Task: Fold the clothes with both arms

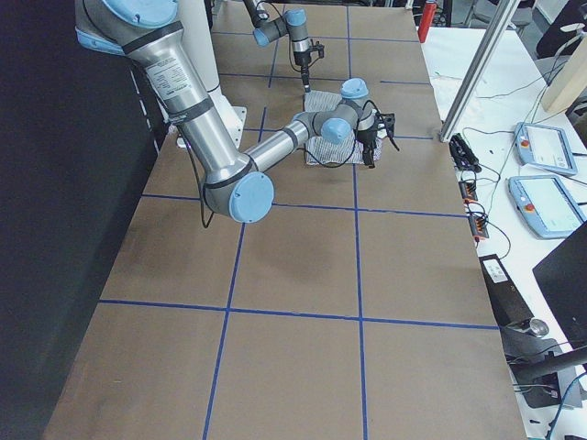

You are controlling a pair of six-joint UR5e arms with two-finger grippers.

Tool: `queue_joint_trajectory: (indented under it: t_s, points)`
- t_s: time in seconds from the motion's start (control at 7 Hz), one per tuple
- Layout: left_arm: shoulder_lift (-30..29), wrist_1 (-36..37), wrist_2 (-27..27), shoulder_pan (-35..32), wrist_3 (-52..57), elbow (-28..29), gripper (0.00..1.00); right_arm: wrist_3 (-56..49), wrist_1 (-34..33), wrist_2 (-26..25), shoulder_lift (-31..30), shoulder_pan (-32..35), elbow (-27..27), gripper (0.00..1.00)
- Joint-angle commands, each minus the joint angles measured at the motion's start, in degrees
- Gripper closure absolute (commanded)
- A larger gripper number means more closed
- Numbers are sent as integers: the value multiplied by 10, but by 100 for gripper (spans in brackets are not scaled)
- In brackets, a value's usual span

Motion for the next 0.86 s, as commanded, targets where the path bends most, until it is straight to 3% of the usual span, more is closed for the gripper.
queue_joint_trajectory:
  t_s: [0.0,0.71]
  points:
    - [-2,0,2,2,-1,8,41,1,1,-1,-2,0,0,0]
    - [-5,0,11,6,-1,22,48,1,0,-2,-3,0,-1,0]
